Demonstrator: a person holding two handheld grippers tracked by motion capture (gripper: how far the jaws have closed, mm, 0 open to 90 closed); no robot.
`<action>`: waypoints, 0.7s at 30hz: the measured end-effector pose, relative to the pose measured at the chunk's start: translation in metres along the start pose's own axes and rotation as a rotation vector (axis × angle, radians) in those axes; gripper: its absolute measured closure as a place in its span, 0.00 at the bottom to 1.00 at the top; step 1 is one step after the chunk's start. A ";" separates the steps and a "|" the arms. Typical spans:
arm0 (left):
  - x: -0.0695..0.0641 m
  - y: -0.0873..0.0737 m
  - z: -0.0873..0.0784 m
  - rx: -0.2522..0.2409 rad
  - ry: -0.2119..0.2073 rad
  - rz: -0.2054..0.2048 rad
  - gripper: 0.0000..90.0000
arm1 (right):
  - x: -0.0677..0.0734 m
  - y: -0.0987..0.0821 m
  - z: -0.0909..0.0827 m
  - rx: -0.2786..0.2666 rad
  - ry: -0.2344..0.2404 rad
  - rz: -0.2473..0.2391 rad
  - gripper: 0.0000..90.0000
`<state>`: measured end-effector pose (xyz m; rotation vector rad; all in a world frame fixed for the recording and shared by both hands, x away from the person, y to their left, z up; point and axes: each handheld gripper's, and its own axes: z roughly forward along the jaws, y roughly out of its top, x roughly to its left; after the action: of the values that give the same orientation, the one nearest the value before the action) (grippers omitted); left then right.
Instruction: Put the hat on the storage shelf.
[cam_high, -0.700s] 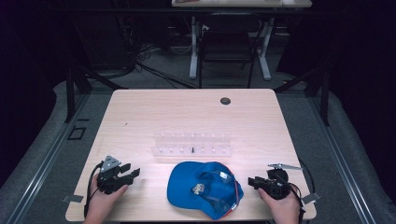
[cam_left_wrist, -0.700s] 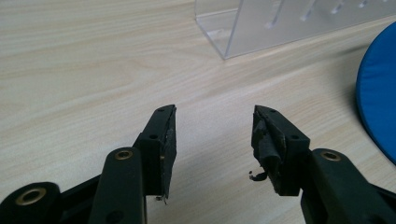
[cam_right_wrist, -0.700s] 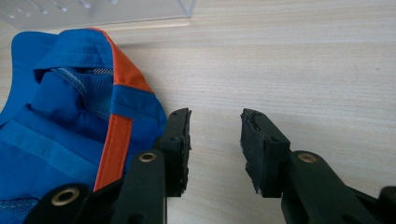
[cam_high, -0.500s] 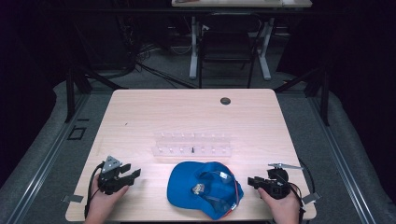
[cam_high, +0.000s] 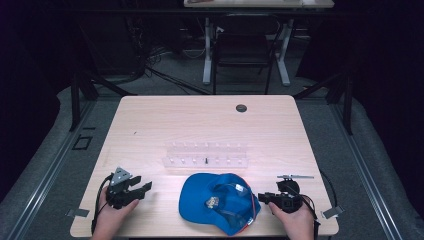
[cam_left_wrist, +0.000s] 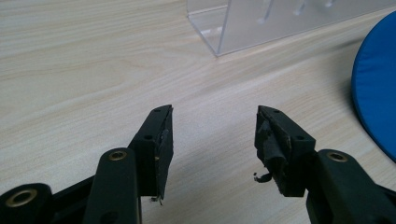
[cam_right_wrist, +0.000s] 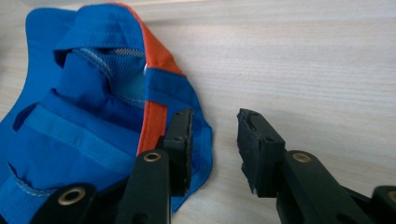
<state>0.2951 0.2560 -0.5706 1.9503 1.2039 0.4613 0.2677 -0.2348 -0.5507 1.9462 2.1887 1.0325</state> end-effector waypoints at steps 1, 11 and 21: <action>0.000 0.000 0.000 -0.001 0.000 0.000 0.53 | 0.001 0.000 0.001 0.010 -0.004 0.002 0.72; 0.000 0.000 0.000 0.001 -0.001 -0.002 0.52 | 0.011 -0.003 0.009 0.060 -0.033 -0.030 0.71; 0.000 0.000 0.000 0.002 0.000 -0.002 0.52 | 0.021 -0.005 0.016 0.093 -0.086 -0.097 0.73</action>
<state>0.2951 0.2557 -0.5708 1.9507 1.2067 0.4585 0.2655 -0.2091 -0.5574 1.8611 2.2967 0.8323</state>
